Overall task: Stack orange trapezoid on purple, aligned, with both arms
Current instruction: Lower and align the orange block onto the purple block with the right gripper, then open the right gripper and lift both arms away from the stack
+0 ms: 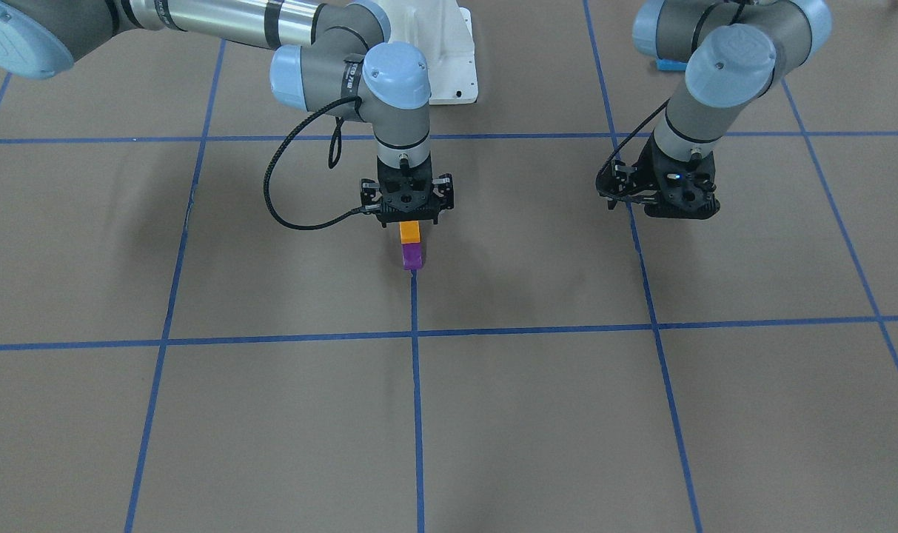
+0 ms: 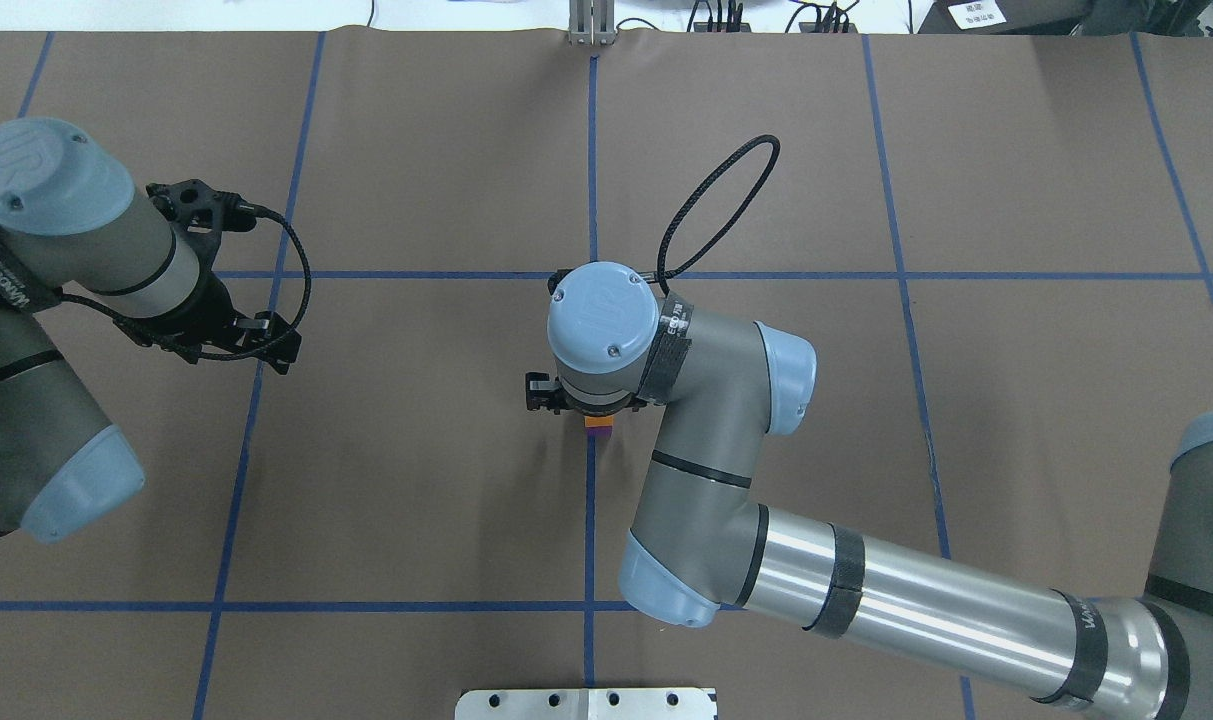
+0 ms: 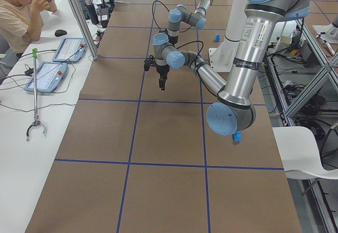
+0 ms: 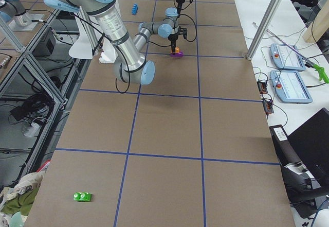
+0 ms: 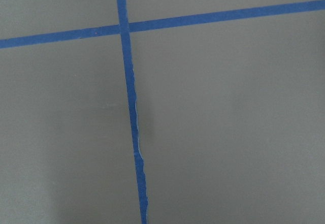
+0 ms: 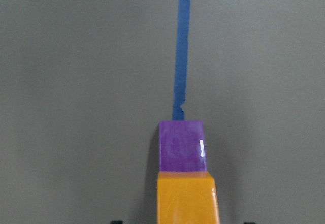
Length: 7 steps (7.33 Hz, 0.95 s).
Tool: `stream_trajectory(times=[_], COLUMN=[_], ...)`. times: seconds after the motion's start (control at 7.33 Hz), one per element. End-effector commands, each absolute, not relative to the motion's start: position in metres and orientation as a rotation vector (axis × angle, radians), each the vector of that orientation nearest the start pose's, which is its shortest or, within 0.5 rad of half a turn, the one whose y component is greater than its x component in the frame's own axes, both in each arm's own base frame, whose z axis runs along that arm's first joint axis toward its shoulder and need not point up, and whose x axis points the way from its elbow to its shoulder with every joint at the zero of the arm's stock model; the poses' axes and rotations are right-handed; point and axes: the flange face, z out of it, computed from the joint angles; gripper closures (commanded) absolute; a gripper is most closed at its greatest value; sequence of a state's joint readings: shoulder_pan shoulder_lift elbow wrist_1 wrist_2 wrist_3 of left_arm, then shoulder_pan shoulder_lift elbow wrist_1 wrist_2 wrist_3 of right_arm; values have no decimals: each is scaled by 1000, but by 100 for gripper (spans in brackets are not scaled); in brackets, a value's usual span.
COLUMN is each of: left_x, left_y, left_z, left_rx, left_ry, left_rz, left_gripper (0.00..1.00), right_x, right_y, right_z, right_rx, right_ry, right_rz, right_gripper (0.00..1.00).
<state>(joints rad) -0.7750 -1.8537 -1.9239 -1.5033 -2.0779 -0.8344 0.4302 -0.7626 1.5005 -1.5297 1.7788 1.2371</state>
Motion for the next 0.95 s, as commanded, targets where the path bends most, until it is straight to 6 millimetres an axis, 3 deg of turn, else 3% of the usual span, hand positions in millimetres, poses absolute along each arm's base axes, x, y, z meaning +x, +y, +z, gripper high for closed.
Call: stream_trajectory(times=[0.0,0.27,0.55,0.68,0.82], left_x=[345,340,309,279,228], left_y=[-456,-456,-451,-460,-471], left_z=[357,354,357,373,397], left_rx=[22,35,69,77,80], left_ry=[744,749,752,750,771], left_rz=[108,115,134,161,201], left_gripper=[0,0,0,0,0], right_x=[-603,-528,-438,-378,-312], right_y=[-414,-404,-423,-438,-455], right_z=[176,192,251,292,343], right_rx=[117,110,71,82,89], right_ry=[-822,-837,-834,-811,-770], right_rz=[19,27,25,-25,-62], right_gripper=[0,0,0,0,0])
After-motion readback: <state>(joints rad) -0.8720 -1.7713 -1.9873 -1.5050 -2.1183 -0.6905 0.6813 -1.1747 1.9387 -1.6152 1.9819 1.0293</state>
